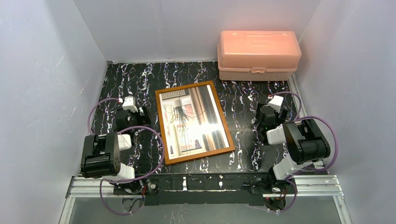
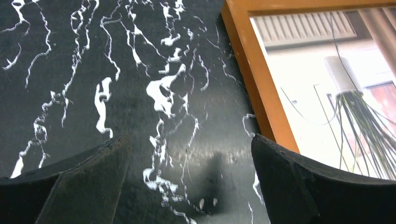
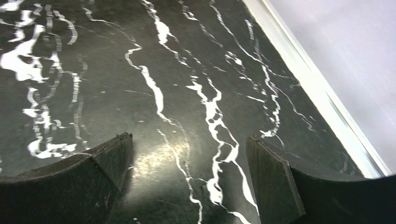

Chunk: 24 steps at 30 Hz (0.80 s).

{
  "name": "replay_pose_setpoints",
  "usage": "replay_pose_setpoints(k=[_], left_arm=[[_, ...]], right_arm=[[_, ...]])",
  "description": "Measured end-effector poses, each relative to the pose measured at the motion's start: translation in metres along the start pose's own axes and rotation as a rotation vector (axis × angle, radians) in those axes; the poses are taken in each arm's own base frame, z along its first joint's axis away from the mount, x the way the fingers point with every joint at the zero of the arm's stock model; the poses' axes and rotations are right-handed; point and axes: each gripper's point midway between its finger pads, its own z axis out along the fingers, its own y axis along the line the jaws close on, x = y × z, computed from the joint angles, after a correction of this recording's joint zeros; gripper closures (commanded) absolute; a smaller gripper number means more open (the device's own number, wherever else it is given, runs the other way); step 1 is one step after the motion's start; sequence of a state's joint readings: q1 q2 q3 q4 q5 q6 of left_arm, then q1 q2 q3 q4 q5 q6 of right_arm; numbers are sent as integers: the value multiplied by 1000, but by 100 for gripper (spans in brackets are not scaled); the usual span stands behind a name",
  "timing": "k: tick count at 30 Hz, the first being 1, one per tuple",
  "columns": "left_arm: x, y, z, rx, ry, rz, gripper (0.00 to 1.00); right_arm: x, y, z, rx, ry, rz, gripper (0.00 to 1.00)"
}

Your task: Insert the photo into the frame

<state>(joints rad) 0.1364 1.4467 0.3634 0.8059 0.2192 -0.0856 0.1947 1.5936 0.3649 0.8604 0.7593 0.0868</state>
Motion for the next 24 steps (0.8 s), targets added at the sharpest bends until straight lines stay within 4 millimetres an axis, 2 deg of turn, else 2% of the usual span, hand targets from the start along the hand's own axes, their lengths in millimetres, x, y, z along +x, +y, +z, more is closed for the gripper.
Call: replay_pose_setpoints(k=[3, 6, 8, 10, 12, 14, 24], left_arm=[[10, -4, -10, 23, -67, 18, 2], [38, -6, -19, 35, -42, 17, 2], [33, -8, -17, 45, -53, 18, 2], [19, -11, -9, 58, -69, 34, 2], [2, -15, -1, 66, -98, 57, 2], [-7, -18, 2, 73, -116, 72, 2], [0, -18, 2, 71, -88, 79, 2]], right_arm=[[-7, 11, 0, -70, -32, 0, 1], [-6, 17, -6, -141, -69, 1, 1], [1, 17, -12, -175, -82, -17, 1], [8, 20, -14, -207, -74, -42, 1], [7, 26, -11, -251, -69, -43, 1], [0, 26, -5, -268, -79, -25, 1], [-7, 31, -4, -317, -101, -9, 1]])
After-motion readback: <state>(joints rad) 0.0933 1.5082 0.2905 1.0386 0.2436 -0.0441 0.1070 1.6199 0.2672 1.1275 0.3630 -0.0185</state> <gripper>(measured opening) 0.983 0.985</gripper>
